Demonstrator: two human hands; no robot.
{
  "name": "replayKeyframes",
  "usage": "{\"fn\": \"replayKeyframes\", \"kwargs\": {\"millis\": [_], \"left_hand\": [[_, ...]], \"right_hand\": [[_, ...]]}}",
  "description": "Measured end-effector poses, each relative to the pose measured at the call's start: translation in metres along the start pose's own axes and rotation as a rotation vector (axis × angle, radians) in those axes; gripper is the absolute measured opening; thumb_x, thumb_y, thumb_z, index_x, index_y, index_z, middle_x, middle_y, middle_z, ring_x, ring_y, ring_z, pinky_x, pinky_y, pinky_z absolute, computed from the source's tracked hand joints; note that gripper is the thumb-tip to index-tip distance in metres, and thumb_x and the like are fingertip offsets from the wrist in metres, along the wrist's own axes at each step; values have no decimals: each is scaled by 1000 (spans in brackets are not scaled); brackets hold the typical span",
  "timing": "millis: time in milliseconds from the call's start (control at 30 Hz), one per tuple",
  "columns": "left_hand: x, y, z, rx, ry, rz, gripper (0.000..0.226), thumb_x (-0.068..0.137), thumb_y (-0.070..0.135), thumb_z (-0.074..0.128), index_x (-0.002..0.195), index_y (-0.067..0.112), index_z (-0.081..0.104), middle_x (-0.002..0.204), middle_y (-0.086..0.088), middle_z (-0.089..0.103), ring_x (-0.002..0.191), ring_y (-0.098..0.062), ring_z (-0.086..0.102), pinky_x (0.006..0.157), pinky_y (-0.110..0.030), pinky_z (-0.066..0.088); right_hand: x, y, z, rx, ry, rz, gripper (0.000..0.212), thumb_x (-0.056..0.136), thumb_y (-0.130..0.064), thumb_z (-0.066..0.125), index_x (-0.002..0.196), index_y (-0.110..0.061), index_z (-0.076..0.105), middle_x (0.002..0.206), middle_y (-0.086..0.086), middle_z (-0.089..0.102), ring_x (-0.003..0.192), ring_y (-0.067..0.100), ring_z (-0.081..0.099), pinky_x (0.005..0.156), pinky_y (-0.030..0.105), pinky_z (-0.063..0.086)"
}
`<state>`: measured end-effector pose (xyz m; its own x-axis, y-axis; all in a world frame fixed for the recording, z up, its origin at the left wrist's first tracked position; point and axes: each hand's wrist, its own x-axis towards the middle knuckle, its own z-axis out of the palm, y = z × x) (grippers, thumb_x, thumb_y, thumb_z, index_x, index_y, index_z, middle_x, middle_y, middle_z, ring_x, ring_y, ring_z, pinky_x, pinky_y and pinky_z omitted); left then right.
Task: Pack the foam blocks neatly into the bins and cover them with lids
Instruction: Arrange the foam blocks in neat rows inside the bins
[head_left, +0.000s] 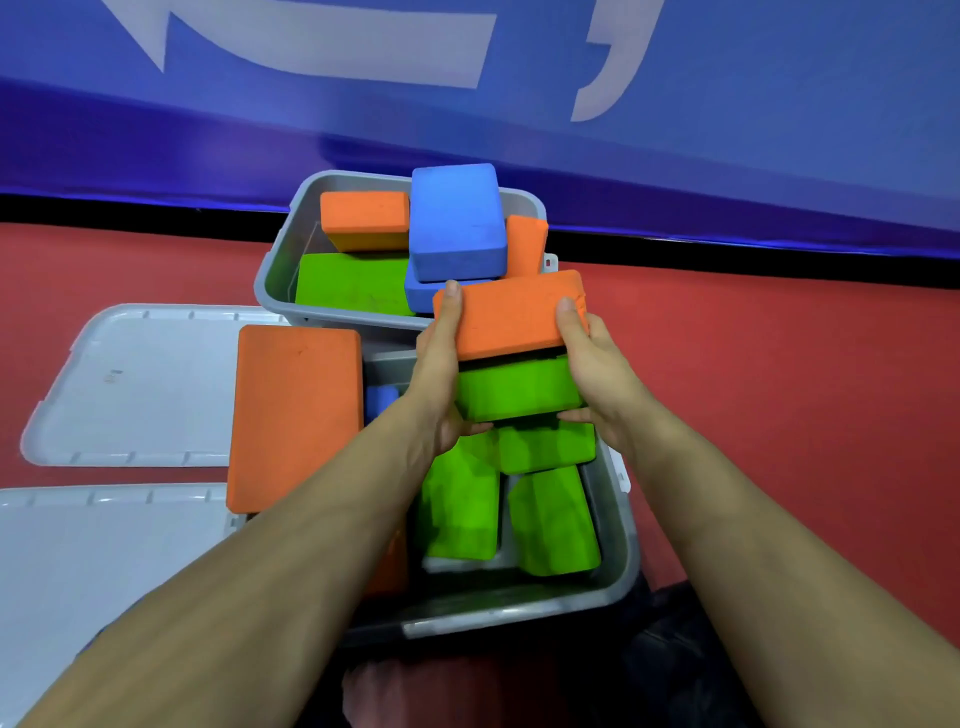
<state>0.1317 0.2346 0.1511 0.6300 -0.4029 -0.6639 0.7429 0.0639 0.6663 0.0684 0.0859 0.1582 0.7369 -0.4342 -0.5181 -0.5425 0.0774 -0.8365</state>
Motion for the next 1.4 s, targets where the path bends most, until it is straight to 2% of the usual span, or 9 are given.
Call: {"fn": "replayKeyframes", "kwargs": {"millis": [133, 267, 433, 667, 833, 1000, 1067, 1267, 1400], "left_hand": [[-17, 12, -6, 4, 23, 55, 87, 61, 97, 49, 131, 45, 55, 122, 6, 72, 104, -28, 72, 54, -50, 57], [-27, 26, -14, 13, 7, 95, 80, 66, 95, 48, 130, 47, 57, 120, 6, 73, 103, -27, 73, 77, -60, 55], [-33, 40, -23, 44, 22, 165, 72, 79, 87, 44, 132, 39, 57, 118, 1, 74, 96, -25, 76, 61, -45, 59], [-40, 57, -32, 22, 99, 241, 63, 86, 80, 43, 129, 37, 60, 110, 3, 77, 91, -20, 76, 62, -47, 62], [-37, 65, -46, 78, 117, 263, 59, 89, 76, 44, 131, 37, 58, 112, 4, 76, 85, -16, 77, 53, -36, 59], [-29, 60, -44, 79, 89, 201, 88, 62, 94, 57, 137, 48, 50, 132, 7, 66, 109, -31, 70, 76, -65, 54], [-22, 55, -42, 68, 101, 218, 92, 57, 94, 60, 136, 49, 49, 131, 8, 66, 108, -30, 70, 73, -64, 55], [-18, 58, -40, 78, 135, 271, 83, 66, 92, 55, 133, 45, 54, 124, 7, 70, 103, -28, 73, 74, -66, 55], [-27, 55, -44, 115, 106, 250, 70, 75, 85, 55, 133, 46, 53, 124, 10, 70, 103, -25, 73, 71, -60, 57]], "right_hand": [[-7, -10, 9, -33, -21, -56, 75, 74, -92, 39, 138, -53, 38, 141, -14, 53, 125, 25, 56, 96, 62, 50], [-8, -15, 15, -100, 2, -167, 83, 66, -100, 37, 137, -58, 41, 140, -17, 55, 129, 19, 54, 107, 56, 43], [-2, -14, 27, -150, -12, -228, 88, 59, -105, 37, 137, -65, 41, 143, -19, 55, 134, 16, 51, 113, 52, 38], [-3, -31, 44, -38, -116, -328, 49, 87, -79, 46, 133, -62, 50, 138, -30, 56, 132, 5, 51, 115, 50, 38], [4, -27, 60, -4, -124, -301, 57, 84, -82, 48, 136, -58, 48, 139, -27, 56, 132, 10, 53, 112, 53, 41], [9, -23, 60, 32, -50, -262, 57, 77, -84, 52, 127, -55, 54, 128, -24, 62, 122, 11, 60, 105, 51, 48], [13, -19, 56, 34, -15, -234, 64, 73, -85, 55, 127, -51, 54, 125, -20, 65, 117, 13, 63, 100, 51, 52], [9, -15, 43, 19, -101, -187, 48, 96, -64, 52, 138, -41, 52, 125, -17, 64, 116, 9, 62, 83, 38, 56], [3, -18, 37, 229, -199, 30, 72, 79, -86, 50, 136, -42, 56, 134, -3, 63, 122, 24, 61, 89, 59, 56]]}}
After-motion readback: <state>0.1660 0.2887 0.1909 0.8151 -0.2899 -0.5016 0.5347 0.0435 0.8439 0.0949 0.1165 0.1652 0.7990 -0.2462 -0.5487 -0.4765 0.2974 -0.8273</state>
